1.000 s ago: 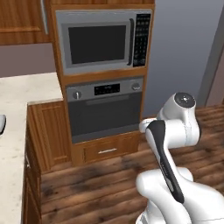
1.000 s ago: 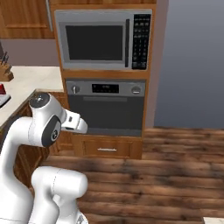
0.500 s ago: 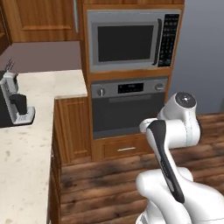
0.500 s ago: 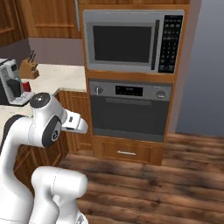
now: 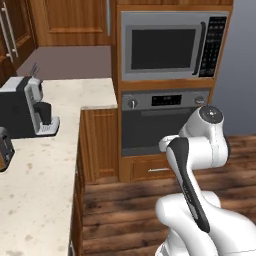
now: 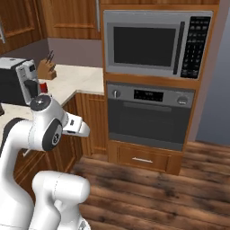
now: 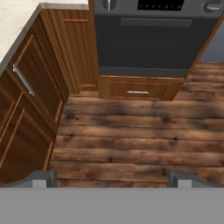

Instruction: Four empty soda cans are scattered around the kitchen. Gather all the cans and cluster them next to the stove for recycling.

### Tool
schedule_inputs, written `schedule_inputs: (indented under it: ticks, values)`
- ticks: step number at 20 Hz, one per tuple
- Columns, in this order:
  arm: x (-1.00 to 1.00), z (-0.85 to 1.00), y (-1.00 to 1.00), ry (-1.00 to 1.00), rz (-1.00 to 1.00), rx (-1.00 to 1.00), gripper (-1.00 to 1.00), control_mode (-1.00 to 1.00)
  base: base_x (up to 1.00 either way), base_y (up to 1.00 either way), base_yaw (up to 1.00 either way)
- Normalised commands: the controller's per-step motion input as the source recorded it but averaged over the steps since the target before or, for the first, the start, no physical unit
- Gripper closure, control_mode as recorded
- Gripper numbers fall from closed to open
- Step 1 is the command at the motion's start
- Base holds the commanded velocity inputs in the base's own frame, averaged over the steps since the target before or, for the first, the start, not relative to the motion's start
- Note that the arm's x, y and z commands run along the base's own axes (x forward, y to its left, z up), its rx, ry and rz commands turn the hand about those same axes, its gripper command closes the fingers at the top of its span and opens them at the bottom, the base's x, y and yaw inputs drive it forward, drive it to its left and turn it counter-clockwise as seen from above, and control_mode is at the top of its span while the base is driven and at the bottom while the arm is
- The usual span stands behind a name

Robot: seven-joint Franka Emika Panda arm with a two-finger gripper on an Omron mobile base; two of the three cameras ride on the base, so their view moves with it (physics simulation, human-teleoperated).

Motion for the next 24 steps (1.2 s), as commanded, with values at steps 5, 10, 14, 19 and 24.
schedule_inputs:
  ticks: [5,10,14,19,24]
  values:
    - [0.00,0.00,0.00,0.00,0.00,0.00,-1.00,1.00,0.60,0.03,0.17]
    - [0.00,0.00,0.00,0.00,0.00,0.00,-1.00,1.00,0.75,0.00,0.16]
    - [0.00,0.00,0.00,0.00,0.00,0.00,-1.00,1.00,0.66,0.09,0.16]
    - [0.00,0.00,0.00,0.00,0.00,0.00,-1.00,1.00,0.35,0.26,0.21]
    - [0.00,0.00,0.00,0.00,0.00,0.00,-1.00,1.00,0.31,0.15,0.26]
